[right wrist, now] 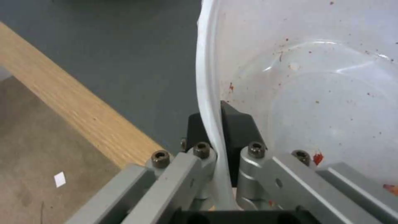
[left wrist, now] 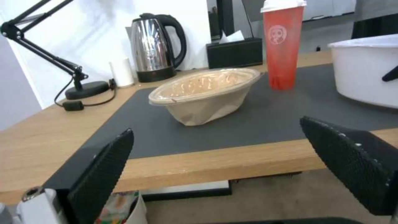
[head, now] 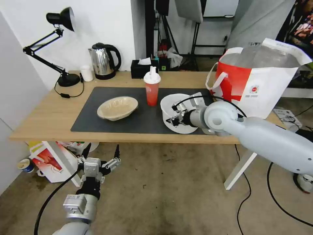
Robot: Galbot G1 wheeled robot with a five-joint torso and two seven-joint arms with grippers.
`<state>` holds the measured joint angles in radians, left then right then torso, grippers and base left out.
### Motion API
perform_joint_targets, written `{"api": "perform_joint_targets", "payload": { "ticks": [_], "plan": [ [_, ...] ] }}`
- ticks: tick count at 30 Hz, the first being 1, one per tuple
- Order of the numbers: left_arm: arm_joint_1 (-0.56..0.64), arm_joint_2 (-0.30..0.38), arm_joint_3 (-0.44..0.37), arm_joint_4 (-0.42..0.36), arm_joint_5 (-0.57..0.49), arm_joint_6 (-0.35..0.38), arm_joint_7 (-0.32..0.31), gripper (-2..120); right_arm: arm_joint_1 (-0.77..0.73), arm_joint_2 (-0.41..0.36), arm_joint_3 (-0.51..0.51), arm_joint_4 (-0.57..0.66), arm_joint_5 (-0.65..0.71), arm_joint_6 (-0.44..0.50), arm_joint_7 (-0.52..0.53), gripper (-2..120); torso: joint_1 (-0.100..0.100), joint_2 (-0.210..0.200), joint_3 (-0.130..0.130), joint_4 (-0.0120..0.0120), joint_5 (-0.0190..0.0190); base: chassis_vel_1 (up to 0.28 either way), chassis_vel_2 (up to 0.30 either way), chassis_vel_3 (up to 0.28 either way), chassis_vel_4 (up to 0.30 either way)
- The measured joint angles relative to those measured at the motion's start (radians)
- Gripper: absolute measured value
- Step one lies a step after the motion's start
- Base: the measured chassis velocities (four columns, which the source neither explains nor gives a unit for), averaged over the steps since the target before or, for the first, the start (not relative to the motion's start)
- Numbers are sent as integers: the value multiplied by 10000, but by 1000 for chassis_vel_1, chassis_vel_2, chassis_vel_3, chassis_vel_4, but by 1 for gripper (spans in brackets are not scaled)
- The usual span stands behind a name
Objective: Pick up the trash from the table and place it into the takeout bag.
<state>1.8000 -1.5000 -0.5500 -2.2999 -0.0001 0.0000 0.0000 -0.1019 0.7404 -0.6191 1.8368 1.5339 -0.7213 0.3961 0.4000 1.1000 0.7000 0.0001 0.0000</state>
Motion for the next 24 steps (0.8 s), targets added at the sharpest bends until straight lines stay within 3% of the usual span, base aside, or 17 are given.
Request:
{"api": "perform_joint_targets", "payload": {
  "ticks": [15, 24],
  "plan": [
    [0, 0, 0, 0, 0, 0, 0, 100, 511, -252, 374, 282, -393, 0, -666, 0, 0, 0, 0, -1, 1, 0, 0, 0, 0],
    [0, 0, 1, 0, 0, 0, 0, 100, 1364, -621, 120, 750, -1381, -3, -2104, 0, 0, 1, 0, -2, 0, 0, 0, 0, 0]
  ]
}}
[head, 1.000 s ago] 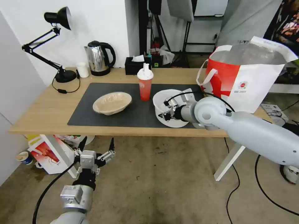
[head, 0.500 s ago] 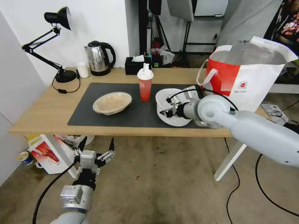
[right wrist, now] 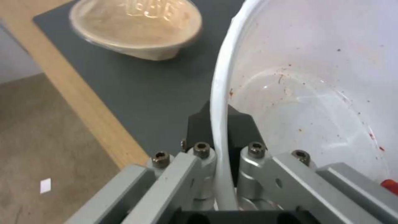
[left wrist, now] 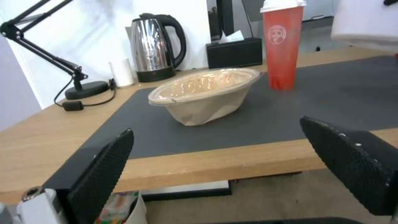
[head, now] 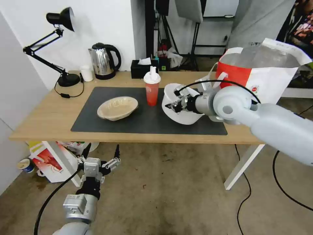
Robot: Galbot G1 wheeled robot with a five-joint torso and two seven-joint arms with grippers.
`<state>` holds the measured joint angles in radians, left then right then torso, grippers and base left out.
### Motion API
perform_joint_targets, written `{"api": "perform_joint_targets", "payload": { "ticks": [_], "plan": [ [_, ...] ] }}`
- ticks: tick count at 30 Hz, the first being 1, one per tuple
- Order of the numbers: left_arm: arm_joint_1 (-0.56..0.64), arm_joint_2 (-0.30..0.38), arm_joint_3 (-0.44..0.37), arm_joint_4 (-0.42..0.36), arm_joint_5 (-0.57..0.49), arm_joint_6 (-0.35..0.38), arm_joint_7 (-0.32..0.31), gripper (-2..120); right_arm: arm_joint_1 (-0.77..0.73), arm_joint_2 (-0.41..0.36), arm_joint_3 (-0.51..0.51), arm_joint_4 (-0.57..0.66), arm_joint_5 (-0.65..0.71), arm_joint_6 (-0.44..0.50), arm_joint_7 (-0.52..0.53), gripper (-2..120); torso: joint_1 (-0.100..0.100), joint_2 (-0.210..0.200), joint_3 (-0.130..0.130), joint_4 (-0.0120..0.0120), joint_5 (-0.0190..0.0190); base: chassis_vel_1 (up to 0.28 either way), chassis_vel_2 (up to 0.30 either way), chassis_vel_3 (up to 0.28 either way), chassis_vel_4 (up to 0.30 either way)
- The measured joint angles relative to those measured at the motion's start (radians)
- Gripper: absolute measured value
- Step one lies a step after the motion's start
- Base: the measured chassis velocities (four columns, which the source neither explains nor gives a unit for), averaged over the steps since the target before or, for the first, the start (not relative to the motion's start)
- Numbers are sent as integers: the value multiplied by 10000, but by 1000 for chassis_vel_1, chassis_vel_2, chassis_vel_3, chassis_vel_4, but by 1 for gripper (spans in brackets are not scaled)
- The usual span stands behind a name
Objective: Pick up the trash from the table and place it into the takeout bag.
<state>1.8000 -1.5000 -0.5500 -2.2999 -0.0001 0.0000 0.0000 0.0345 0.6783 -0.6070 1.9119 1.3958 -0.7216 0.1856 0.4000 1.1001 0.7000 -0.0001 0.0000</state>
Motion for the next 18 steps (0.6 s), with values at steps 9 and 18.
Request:
{"api": "perform_joint_targets", "payload": {
  "ticks": [9, 18],
  "plan": [
    [0, 0, 0, 0, 0, 0, 0, 100, 854, -15, -465, 255, -199, 0, -555, 0, 0, 0, 0, 1, 0, 0, 0, 0, 0],
    [0, 0, 0, 0, 0, 0, 0, 100, 2044, 138, -1084, 250, -289, 1, -950, 0, 0, 0, 0, 0, 0, 0, 0, 0, 0]
  ]
}}
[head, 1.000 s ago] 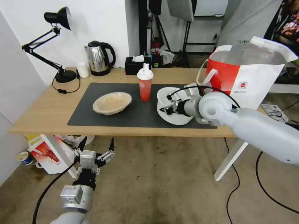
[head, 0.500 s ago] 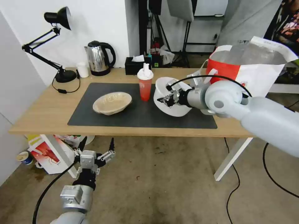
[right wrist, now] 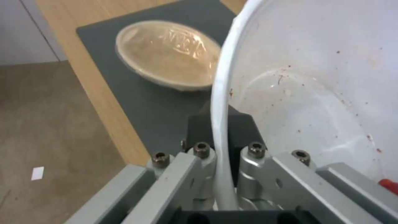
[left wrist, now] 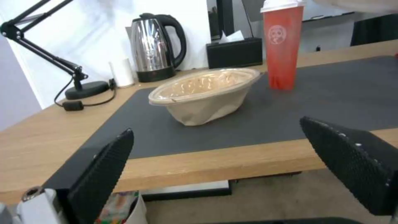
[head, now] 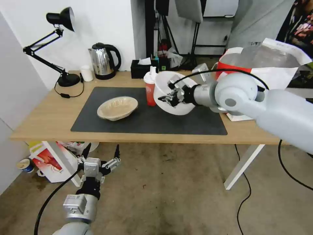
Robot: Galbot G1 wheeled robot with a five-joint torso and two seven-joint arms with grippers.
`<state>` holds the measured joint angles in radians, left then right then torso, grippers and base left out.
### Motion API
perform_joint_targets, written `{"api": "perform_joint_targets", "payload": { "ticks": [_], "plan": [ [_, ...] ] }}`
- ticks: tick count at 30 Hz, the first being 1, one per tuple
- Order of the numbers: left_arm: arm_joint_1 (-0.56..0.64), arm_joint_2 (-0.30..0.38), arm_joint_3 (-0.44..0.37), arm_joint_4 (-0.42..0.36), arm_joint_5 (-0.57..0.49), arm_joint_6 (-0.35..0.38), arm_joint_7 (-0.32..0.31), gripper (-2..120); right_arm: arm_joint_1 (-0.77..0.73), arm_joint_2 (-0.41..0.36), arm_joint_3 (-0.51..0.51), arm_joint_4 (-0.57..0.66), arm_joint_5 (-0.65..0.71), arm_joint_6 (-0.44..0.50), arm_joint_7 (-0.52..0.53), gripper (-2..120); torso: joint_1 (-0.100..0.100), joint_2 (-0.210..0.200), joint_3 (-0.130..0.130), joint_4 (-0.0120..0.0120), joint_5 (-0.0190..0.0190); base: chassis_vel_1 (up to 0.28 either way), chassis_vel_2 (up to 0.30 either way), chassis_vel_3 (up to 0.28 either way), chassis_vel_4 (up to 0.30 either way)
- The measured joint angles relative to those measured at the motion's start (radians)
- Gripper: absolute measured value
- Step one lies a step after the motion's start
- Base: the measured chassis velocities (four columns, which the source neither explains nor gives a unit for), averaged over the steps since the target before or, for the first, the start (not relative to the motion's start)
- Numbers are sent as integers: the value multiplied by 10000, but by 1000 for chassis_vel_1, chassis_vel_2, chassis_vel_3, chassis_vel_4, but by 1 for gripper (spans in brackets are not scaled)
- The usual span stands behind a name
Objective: Pick up the trash from the table and place it into the takeout bag.
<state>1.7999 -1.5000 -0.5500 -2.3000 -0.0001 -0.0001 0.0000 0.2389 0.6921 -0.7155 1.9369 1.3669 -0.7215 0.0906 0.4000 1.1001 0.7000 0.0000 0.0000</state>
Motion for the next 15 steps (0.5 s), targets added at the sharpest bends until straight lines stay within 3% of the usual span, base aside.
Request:
{"api": "perform_joint_targets", "payload": {
  "ticks": [15],
  "plan": [
    [0, 0, 0, 0, 0, 0, 0, 100, 1473, 238, -198, -182, -6, 27, -512, 0, 0, 0, 1, 0, 1, 0, 0, 0, 0]
  ]
}}
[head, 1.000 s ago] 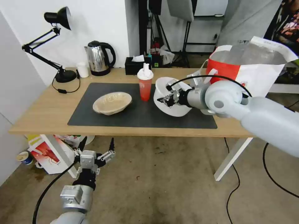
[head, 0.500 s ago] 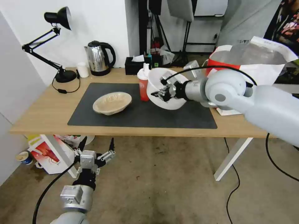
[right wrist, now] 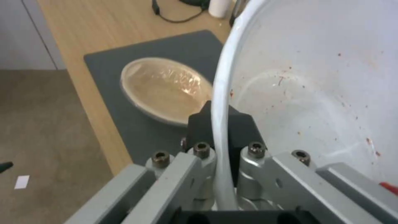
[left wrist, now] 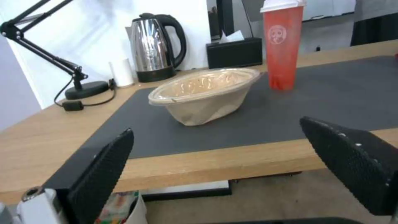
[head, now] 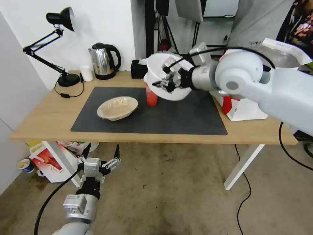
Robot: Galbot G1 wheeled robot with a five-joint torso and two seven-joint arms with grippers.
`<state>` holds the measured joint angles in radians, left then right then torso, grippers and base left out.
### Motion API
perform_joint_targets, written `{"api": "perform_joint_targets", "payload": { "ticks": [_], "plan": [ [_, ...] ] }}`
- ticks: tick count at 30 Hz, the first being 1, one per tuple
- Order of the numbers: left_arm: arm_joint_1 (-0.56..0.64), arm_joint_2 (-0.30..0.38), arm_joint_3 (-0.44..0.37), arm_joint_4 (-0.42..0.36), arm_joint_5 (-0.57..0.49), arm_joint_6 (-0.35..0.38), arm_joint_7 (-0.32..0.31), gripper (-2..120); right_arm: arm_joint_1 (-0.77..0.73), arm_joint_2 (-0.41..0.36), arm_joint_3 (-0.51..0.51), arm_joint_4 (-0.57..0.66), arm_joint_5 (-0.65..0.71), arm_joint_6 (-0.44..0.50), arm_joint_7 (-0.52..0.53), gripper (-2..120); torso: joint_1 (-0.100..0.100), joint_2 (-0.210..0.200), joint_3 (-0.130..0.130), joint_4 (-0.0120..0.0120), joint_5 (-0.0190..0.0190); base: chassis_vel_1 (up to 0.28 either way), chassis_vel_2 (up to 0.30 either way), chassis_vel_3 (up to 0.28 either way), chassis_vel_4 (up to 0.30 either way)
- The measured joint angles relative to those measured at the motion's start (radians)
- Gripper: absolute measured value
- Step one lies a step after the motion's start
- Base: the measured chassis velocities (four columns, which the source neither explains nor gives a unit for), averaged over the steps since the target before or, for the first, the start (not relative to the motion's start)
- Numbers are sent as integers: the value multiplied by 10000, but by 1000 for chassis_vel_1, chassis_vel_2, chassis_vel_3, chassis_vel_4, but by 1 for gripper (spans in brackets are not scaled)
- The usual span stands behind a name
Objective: Pick up the trash from the table and place it into the takeout bag.
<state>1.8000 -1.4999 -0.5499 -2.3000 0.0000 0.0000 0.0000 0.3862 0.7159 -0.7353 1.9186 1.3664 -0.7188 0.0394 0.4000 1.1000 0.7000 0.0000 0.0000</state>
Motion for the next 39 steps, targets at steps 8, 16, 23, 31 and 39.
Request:
{"api": "perform_joint_targets", "payload": {
  "ticks": [8, 16, 23, 31, 39],
  "plan": [
    [0, 0, 0, 0, 0, 0, 0, 100, 298, -127, 319, -158, -436, 118, -479, 0, 1, 0, 0, 0, 0, 0, 0, 0, 0],
    [0, 0, -1, 0, 0, 0, 0, 100, 475, -224, 353, -215, -531, 205, -635, 0, 1, 0, 0, 0, 0, 0, 0, 0, 0],
    [0, 0, 0, 0, 0, 0, 0, 100, 606, -320, 445, -277, -609, 263, -753, 0, 0, -2, 0, 0, 0, 0, 0, 0, 0],
    [0, 0, 0, 0, 0, 0, 0, 100, 647, -494, 813, -423, -716, 360, -894, 0, 0, -2, -1, 0, 0, 0, 0, 0, 0],
    [0, 0, -1, 0, 0, 0, 0, 100, 929, -901, 1088, -785, -1047, 478, -1342, 0, 0, -2, 0, 0, 0, 0, 0, 0, 0]
  ]
}}
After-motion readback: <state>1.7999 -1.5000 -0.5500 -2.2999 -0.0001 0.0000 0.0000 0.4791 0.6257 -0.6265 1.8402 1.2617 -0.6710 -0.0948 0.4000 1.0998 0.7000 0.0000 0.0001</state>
